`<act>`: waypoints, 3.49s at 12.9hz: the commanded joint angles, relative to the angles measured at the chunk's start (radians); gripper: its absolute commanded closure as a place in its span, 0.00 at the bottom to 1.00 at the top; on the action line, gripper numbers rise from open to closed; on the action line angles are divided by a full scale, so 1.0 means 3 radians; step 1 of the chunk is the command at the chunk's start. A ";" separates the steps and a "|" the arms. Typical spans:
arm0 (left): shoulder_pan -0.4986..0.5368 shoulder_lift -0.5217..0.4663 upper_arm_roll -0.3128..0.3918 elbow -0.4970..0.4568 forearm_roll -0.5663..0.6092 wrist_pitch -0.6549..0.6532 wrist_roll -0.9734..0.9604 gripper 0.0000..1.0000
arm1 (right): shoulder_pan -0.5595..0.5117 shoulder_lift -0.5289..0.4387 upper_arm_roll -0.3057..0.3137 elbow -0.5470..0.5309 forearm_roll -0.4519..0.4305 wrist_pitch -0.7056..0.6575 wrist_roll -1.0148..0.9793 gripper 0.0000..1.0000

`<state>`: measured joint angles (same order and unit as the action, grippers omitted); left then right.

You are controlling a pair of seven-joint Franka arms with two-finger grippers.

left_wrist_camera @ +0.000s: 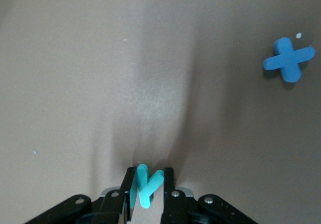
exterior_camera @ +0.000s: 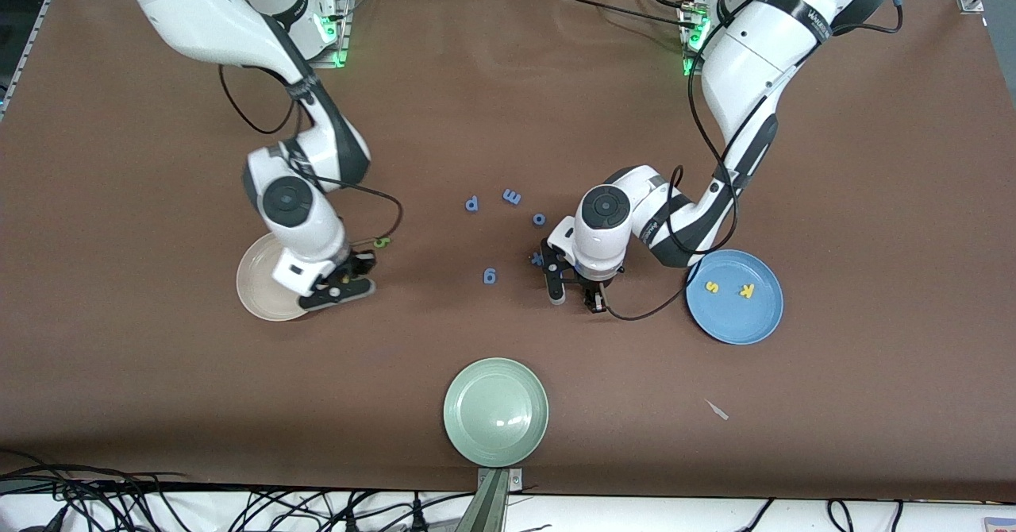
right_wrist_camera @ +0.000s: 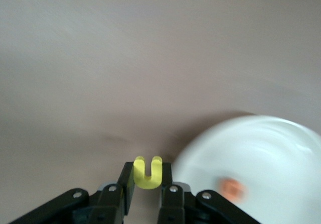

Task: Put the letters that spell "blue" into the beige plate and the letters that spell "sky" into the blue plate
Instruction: 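Drop the y on the blue plate while the right gripper drops the u, then raise the left gripper away while the right gripper grasps the green b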

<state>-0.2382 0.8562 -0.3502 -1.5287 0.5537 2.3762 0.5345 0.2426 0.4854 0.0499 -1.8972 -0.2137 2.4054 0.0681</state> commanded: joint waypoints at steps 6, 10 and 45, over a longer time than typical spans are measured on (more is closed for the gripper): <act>0.0246 -0.0281 -0.0045 0.0080 -0.0391 -0.0444 0.0008 0.92 | -0.0144 -0.0488 -0.0071 -0.0947 0.0012 0.0475 0.0001 0.35; 0.0660 -0.0568 -0.0055 0.0024 -0.0735 -0.0980 0.0034 0.92 | -0.0017 -0.0233 0.0467 -0.0687 -0.0009 0.0475 0.1304 0.35; 0.0688 -0.2265 0.0793 0.0408 -0.1882 -0.2880 -0.1601 0.00 | 0.0045 0.0029 0.0442 -0.0717 -0.0126 0.0848 0.1404 0.37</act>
<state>0.0319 0.2467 -0.1733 -1.3375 0.0137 1.4897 0.1618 0.2630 0.5082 0.1822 -2.1106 -0.2354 2.6588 0.4949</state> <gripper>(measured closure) 0.000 0.639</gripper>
